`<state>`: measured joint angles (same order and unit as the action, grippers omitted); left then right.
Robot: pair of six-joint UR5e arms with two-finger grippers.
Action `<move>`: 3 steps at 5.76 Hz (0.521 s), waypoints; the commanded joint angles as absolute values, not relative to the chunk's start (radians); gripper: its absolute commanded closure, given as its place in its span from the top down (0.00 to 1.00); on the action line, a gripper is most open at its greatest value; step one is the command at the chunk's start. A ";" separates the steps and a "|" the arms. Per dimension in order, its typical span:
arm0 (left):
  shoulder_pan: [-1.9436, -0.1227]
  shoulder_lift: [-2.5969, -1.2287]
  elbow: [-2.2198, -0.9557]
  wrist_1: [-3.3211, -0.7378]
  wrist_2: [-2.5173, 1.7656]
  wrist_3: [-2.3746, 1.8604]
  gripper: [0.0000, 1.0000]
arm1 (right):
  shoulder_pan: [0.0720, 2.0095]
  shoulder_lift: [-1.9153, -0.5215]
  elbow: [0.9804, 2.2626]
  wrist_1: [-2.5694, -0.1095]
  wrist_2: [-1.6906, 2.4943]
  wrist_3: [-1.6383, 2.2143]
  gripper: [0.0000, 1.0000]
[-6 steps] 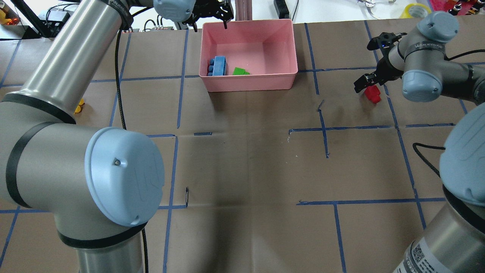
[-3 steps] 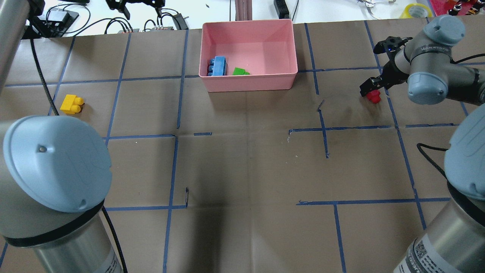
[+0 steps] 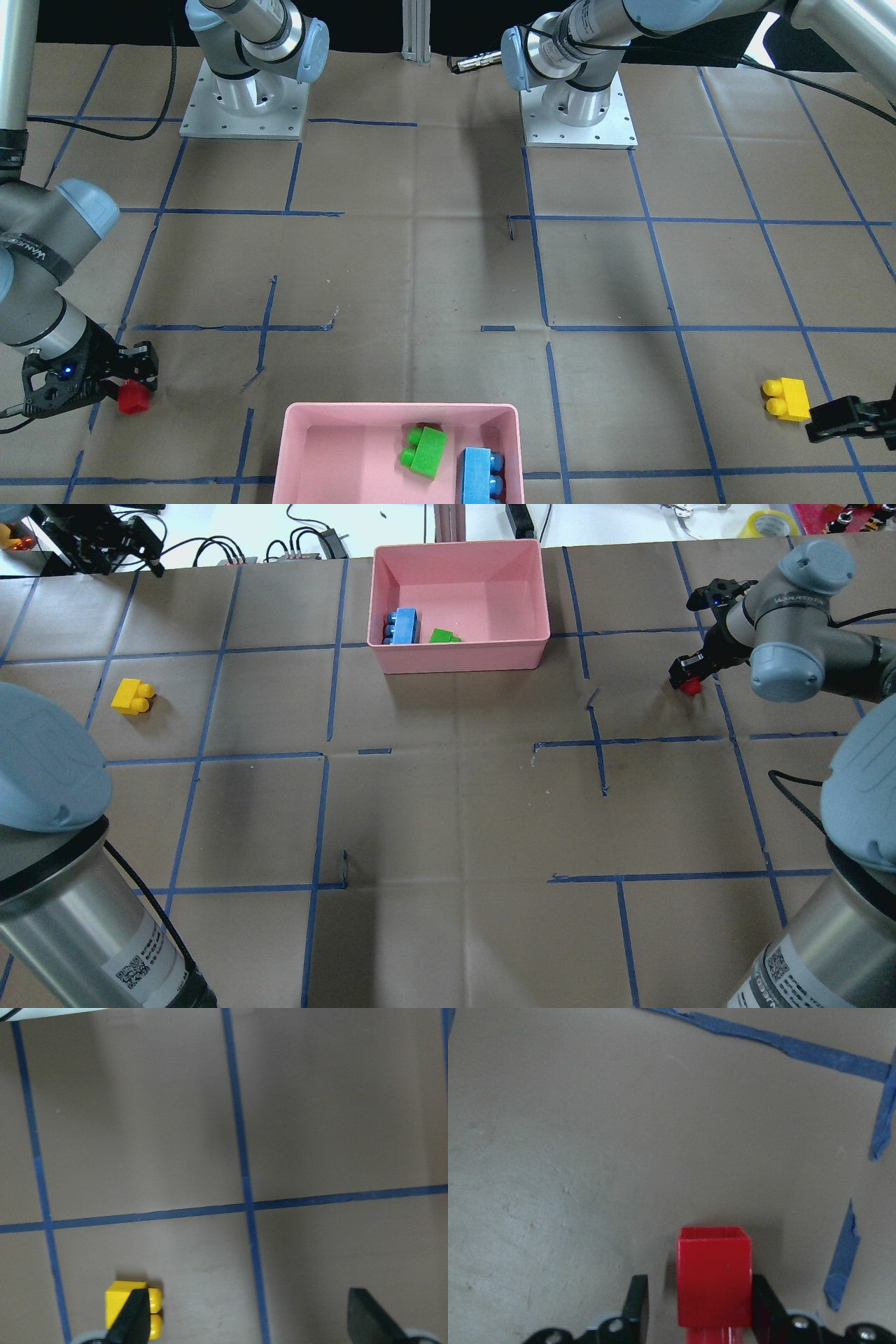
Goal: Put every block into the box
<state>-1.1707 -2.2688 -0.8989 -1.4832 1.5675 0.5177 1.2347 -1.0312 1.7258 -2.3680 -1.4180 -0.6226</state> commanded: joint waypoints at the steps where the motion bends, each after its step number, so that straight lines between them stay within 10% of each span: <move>1: -1.071 -2.286 -0.960 -1.474 1.571 0.606 1.00 | 1.235 -1.035 1.720 -2.359 -1.446 -0.621 0.09; 3: -1.051 -2.275 -1.148 -1.330 1.571 0.609 0.99 | 1.238 -1.070 1.659 -2.193 -1.447 -0.614 0.05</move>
<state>-1.0597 -2.2829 -1.0587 -1.4130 1.5714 0.6070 1.2361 -1.0514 1.6940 -2.2911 -1.4450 -0.6182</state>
